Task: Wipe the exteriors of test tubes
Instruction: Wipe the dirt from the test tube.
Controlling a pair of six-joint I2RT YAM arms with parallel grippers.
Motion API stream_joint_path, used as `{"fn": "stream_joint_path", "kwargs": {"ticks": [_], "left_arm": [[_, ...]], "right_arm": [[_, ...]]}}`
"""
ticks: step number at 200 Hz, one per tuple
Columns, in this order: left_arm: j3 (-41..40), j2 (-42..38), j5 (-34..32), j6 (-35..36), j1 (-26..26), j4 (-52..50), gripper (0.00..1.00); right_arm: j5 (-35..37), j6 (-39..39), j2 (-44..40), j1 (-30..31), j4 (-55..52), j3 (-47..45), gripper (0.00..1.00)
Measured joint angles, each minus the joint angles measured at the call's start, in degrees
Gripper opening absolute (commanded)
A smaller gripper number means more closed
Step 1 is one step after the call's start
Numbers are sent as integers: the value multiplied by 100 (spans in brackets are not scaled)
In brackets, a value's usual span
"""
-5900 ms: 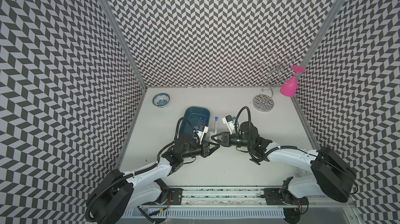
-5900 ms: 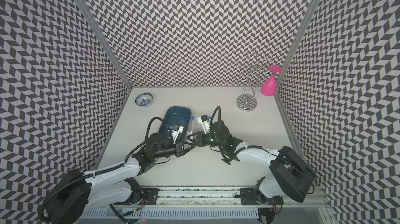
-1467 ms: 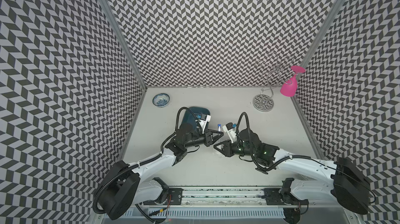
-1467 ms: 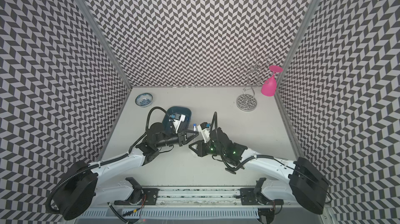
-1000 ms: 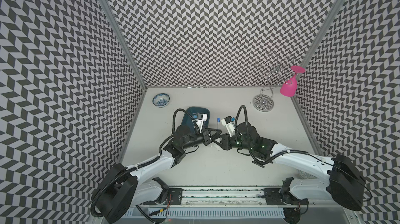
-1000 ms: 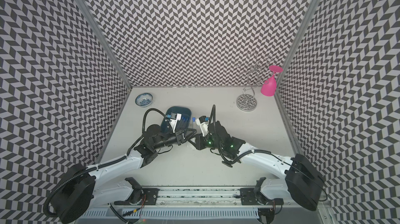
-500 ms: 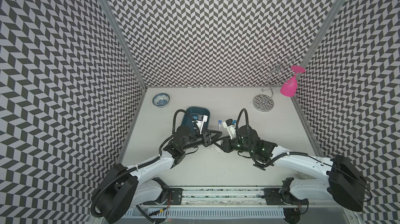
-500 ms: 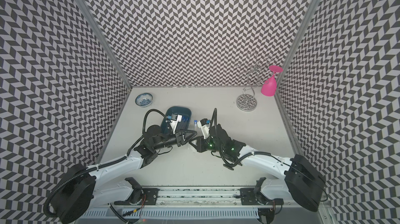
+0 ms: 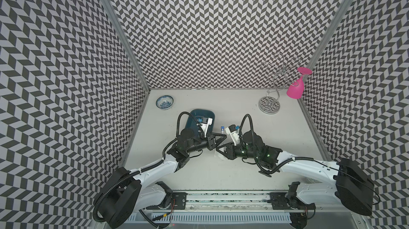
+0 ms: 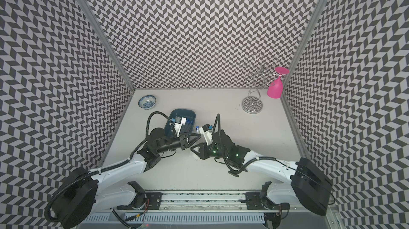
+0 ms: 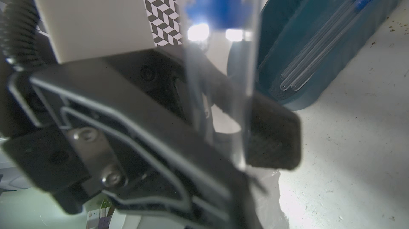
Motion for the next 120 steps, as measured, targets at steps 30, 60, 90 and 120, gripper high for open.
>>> {"fn": "stream_joint_path", "kwargs": {"ticks": [30,60,90,120], "left_arm": [[0,0,0,-39,2,2,18],[0,0,2,-59,2,37,18],[-7,-13,-46,-107,52,138,18],[-7,-72,-190,-197,133,273,18]], "right_arm": [[39,-31,0,-2,-7,-4,15],[120,-118,4,-48,-120,83,20],[76,-315,157,-278,-402,520,22],[-85,-474,286,-433,-476,745,20]]}}
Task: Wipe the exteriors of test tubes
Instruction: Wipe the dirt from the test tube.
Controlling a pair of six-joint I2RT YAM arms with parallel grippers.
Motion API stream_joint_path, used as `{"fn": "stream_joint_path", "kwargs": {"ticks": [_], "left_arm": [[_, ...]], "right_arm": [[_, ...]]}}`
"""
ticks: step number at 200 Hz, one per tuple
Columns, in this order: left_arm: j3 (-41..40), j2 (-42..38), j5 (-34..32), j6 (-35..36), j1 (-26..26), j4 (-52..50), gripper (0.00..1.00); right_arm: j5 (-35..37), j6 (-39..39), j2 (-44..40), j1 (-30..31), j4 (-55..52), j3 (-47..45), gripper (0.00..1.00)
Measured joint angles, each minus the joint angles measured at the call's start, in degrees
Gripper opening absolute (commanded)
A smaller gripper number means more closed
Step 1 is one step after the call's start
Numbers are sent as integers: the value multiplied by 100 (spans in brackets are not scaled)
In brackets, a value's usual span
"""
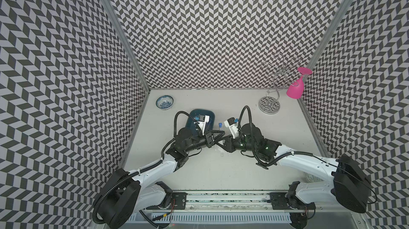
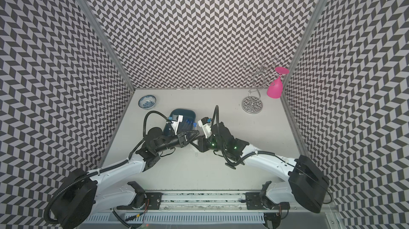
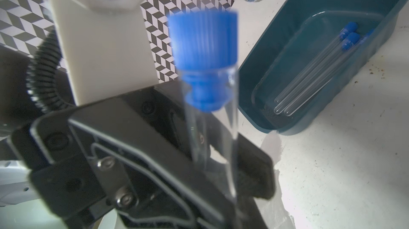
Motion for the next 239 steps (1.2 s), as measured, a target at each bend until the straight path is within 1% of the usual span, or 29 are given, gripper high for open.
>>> {"fn": "stream_joint_path", "kwargs": {"ticks": [17,43,60,94,117,141,174,214,239], "left_arm": [[-2,-2,-15,-63,9,22,18],[-13,0,57,-83,52,-13,18],[-61,2,157,-79,120,-96,18],[-205,2,586,-107,210,-354,18],[-205,2,660,-122,275,-422,18],[-205,0,667,-142,339,-363,18],[-203,-85,579,-144,442,-234,18],[-199,-160,466,-144,483,-68,18],[-184,-160,407,-138,529,-42,18]], "right_arm": [[-72,-68,28,-24,0,24,18],[-74,-55,35,37,186,-98,18],[17,72,2,199,518,-374,17],[350,522,-173,629,1281,-1198,17],[378,673,-186,767,1462,-1403,18],[391,647,-125,776,1314,-1231,18],[358,457,105,608,734,-636,18],[2,105,387,140,426,85,19],[-238,-55,529,22,428,205,19]]}}
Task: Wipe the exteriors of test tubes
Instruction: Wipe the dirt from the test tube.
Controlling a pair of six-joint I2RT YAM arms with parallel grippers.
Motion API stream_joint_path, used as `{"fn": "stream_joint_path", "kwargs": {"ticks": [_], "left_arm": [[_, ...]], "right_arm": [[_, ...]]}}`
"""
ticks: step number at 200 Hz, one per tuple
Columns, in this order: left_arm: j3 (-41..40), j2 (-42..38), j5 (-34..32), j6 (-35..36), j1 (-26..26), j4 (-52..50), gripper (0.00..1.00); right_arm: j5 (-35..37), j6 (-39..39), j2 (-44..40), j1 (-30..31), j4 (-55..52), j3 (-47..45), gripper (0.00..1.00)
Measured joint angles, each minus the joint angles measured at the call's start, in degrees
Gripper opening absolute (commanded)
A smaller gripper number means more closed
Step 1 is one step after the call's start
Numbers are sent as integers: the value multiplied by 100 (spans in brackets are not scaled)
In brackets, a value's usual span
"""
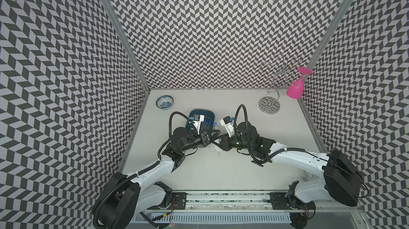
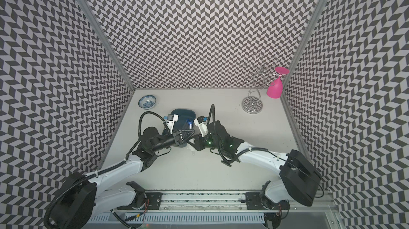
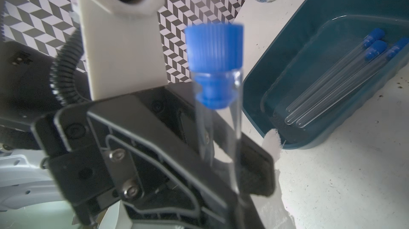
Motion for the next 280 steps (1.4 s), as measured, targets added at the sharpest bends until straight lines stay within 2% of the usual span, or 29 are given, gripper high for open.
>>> {"fn": "stream_joint_path", "kwargs": {"ticks": [36,72,103,152,178,225,280], "left_arm": [[0,13,35,17,2,-59,18],[-2,46,269,15,68,-162,18],[0,90,387,33,337,-262,18],[271,170,422,282,876,-402,18],[660,240,529,719,1226,-914,19],[1486,800,426,1967,1818,-2245,19],[2782,2312,-127,3467,2004,-3845,21]], "right_arm": [[-61,15,-11,44,177,-146,18],[195,304,-319,396,669,-844,18],[337,673,-380,809,1121,-1593,18],[435,1102,-387,997,933,-2186,17],[544,1165,-695,1003,831,-2194,16],[822,1209,-1434,890,487,-2253,16],[841,1062,-2267,76,-22,-2597,16]]}}
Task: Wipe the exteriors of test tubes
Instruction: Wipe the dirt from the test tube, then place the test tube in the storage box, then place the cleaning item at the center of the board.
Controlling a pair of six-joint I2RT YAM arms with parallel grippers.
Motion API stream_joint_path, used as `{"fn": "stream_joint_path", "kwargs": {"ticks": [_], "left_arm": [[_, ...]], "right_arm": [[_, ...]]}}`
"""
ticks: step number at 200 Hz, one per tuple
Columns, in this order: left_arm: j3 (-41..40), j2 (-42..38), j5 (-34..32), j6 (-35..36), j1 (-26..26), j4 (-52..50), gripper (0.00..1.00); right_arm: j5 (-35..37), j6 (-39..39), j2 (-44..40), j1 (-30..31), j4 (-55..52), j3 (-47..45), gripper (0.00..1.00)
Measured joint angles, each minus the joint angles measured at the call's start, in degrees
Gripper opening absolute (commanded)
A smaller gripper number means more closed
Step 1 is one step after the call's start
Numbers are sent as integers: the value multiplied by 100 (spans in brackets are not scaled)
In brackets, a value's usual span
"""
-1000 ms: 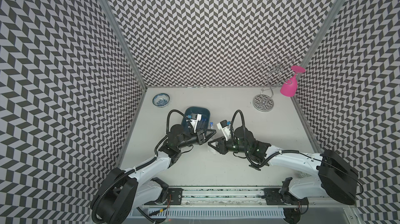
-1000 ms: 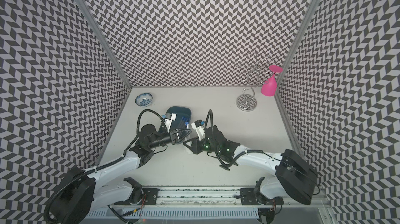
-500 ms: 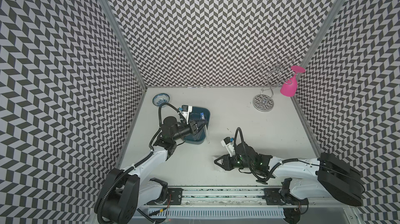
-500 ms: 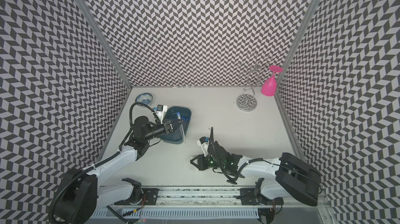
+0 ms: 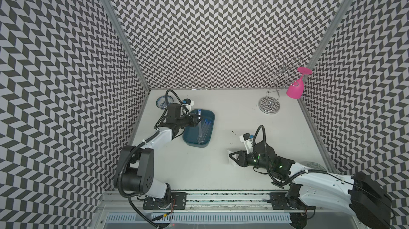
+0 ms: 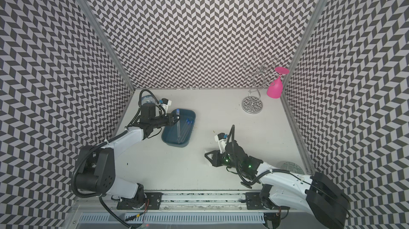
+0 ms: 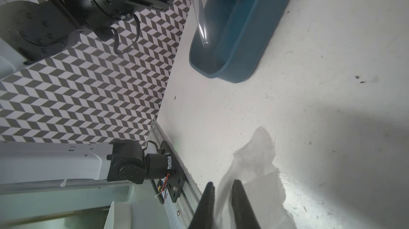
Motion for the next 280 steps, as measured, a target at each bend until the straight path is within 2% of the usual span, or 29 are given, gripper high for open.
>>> {"fn": "stream_joint_path", "kwargs": {"ticks": [40,91,172,198,239,252,280], "left_arm": [[809,970,-573,726,-9,-785,21],[1193,1814,-1204,1082,-195,-1250,25],[1429,1941,-1292,1091,-273,-1296,32],[1314,1626,-1110,944,-273,-1213,34],[671,90,-796,660,-269,-581,39],[365,-356,-750,577,-232,-258,42],[-514,-1032,-734,334,-72,350,48]], "right_arm": [[39,-57,-647,-225,-142,-306,16],[201,-57,-944,-428,-269,-575,17],[240,-225,398,-592,-2,-107,17],[192,-400,927,-754,26,417,17],[-7,-625,1858,-1040,223,1156,19],[-11,-699,2190,-1064,223,1231,27],[90,-785,2671,-1064,-118,1237,50]]}}
